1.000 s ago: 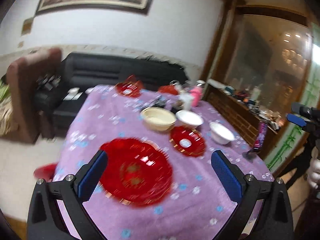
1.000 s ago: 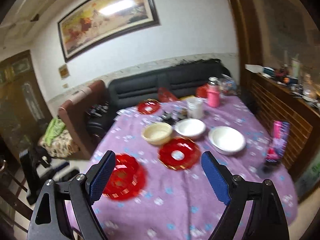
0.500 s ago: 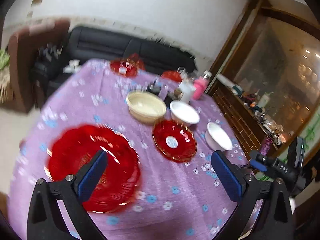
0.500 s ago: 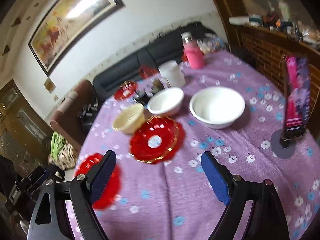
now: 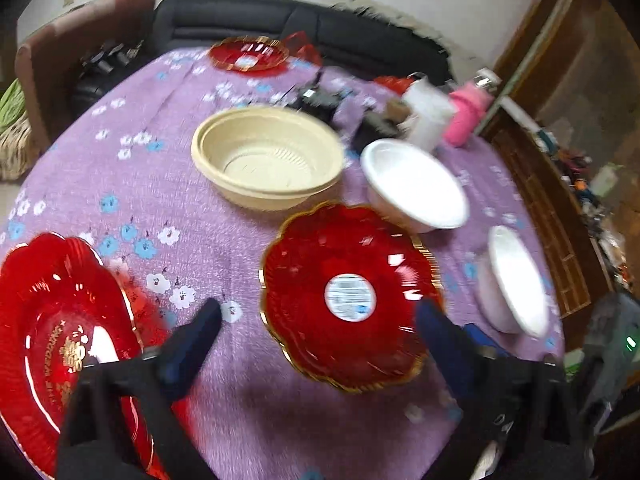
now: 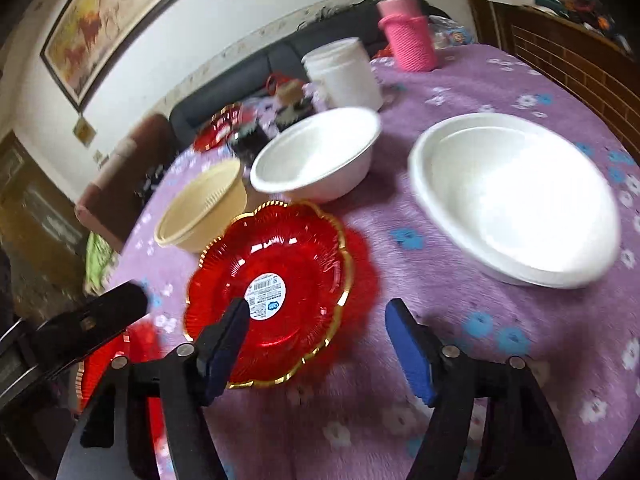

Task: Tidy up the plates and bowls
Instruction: 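Close both grippers on the gold rim of the stickered red plate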

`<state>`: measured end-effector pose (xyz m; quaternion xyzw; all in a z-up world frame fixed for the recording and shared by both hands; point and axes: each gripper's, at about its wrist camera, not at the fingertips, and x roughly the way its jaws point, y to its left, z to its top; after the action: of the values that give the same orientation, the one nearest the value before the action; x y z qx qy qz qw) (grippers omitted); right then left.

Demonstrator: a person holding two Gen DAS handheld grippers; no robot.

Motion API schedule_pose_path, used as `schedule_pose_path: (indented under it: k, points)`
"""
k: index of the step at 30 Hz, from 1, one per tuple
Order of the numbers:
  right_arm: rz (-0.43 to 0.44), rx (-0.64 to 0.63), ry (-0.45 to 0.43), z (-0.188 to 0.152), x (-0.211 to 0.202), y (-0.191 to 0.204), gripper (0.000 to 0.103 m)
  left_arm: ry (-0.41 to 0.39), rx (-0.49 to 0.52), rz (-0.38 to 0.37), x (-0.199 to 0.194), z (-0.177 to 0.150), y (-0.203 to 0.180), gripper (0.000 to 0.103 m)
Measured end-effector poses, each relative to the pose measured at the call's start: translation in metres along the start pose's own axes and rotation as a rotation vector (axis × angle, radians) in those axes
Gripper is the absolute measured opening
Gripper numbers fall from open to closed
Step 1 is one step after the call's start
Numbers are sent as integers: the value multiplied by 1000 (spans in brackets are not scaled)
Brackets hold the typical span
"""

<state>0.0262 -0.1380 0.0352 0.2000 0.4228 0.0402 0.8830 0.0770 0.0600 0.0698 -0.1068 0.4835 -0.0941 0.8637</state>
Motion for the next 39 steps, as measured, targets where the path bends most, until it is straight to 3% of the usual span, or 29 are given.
schedule_pose_path:
  k: [1, 2, 5, 12, 18, 21, 23, 25, 28, 32, 39]
  points:
    - [-15, -14, -6, -1, 3, 3, 70, 30, -5, 13, 11, 2, 3, 62]
    - [-24, -22, -14, -1, 7, 3, 69, 45, -11, 16, 17, 3, 5, 57]
    - [-25, -30, -23, -2, 14, -1, 69, 49, -29, 48, 31, 8, 11, 57]
    - [33, -41, 18, -4, 35, -3, 58, 79, -12, 97, 65, 18, 9, 57]
    - [51, -53, 9, -6, 39, 0, 58, 77, 22, 108, 78, 15, -2, 58]
    - [65, -43, 13, -6, 39, 0, 46, 74, 38, 127, 78, 13, -6, 57]
    - [47, -41, 8, -6, 38, -2, 34, 68, 25, 141, 76, 11, -3, 45]
    - [32, -31, 3, -5, 36, -6, 24, 69, -2, 132, 70, 8, 3, 40]
    - [50, -22, -12, -4, 27, -8, 18, 55, -20, 120, 58, 6, 5, 40]
    - [102, -22, -54, -3, 12, -6, 17, -3, -23, 99, 28, -1, 6, 40]
    - [264, 10, -73, -8, -8, 7, 18, -114, -36, 69, -44, -20, 17, 40]
